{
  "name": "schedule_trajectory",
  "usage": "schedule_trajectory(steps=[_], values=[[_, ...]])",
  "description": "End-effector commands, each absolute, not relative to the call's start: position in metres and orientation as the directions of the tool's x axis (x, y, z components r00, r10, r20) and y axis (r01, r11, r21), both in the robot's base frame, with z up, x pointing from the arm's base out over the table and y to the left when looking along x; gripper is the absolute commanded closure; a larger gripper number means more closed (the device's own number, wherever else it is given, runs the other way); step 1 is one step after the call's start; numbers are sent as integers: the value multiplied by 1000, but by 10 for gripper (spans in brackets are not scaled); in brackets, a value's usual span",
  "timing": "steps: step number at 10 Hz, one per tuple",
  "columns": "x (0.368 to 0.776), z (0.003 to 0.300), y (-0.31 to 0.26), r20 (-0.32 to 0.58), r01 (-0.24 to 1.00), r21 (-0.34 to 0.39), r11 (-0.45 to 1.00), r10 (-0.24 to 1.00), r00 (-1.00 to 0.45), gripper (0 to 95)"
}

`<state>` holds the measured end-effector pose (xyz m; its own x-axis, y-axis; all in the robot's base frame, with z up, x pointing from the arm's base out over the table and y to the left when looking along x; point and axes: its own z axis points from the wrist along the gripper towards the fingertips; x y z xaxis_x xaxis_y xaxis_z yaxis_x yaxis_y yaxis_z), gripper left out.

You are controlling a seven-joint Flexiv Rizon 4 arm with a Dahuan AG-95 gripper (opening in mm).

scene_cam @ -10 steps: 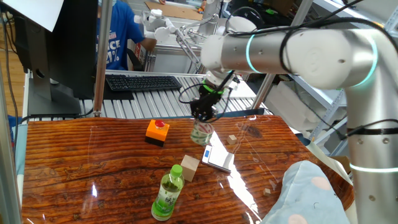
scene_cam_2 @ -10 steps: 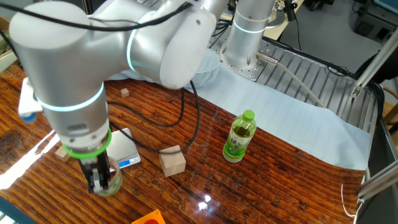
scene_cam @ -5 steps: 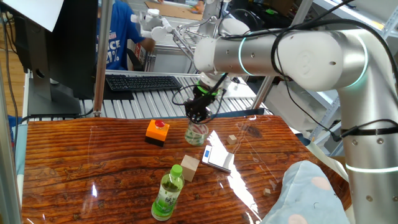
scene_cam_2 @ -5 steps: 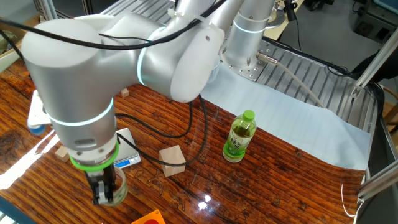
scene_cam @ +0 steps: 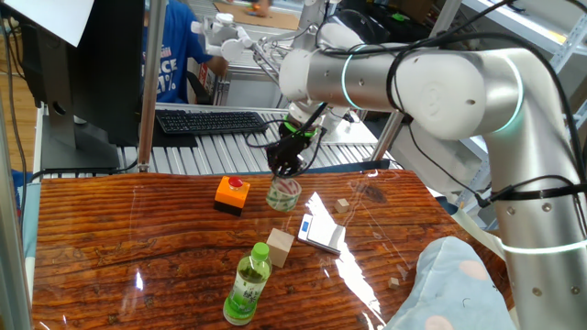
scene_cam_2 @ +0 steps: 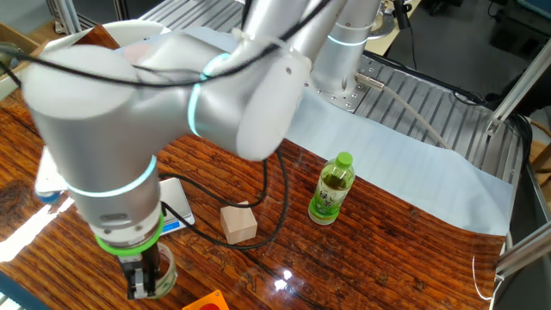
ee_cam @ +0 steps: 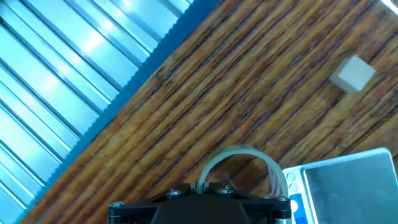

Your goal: Remove the object from the scale

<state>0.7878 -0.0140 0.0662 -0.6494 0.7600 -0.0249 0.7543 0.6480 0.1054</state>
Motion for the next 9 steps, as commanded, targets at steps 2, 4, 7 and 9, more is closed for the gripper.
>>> schedule_trajectory(steps=[2, 4, 7, 9], values=[[789, 58, -14, -39, 757, 108, 645, 763, -645, 950], [790, 55, -14, -37, 770, 111, 628, 777, -628, 760], [791, 55, -14, -23, 786, 127, 606, 794, -608, 380], [788, 62, -14, -12, 784, 131, 606, 792, -610, 380]])
